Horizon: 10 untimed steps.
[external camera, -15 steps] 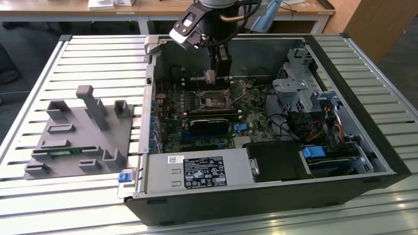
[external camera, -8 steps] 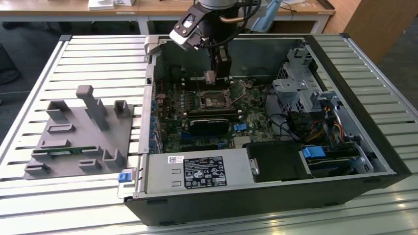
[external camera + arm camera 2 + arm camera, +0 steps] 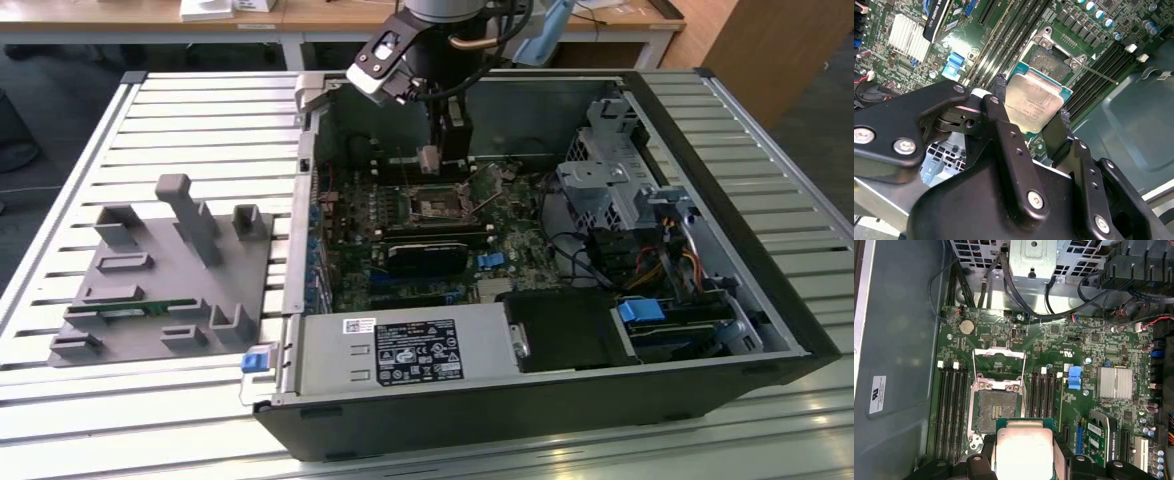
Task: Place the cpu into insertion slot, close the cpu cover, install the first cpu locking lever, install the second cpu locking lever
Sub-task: 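Place the cpu into insertion slot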
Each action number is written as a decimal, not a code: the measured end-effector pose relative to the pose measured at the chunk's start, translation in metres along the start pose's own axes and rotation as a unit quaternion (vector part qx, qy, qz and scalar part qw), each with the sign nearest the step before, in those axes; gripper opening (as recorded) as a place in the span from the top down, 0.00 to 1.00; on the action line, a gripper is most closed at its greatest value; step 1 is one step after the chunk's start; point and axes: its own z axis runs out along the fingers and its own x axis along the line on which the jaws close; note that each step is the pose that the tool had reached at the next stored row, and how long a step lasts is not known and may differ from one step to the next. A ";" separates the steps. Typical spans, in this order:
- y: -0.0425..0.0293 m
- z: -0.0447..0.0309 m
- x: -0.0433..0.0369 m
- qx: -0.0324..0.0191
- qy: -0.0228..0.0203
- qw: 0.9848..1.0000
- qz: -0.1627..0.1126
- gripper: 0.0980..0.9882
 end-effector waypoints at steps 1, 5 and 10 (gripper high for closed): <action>0.0000 0.0003 0.0000 0.000 0.000 1.000 0.000 0.50; -0.0002 0.0021 0.0000 0.000 0.000 1.000 0.000 0.50; -0.0003 0.0040 0.0001 0.000 0.000 1.000 0.000 0.50</action>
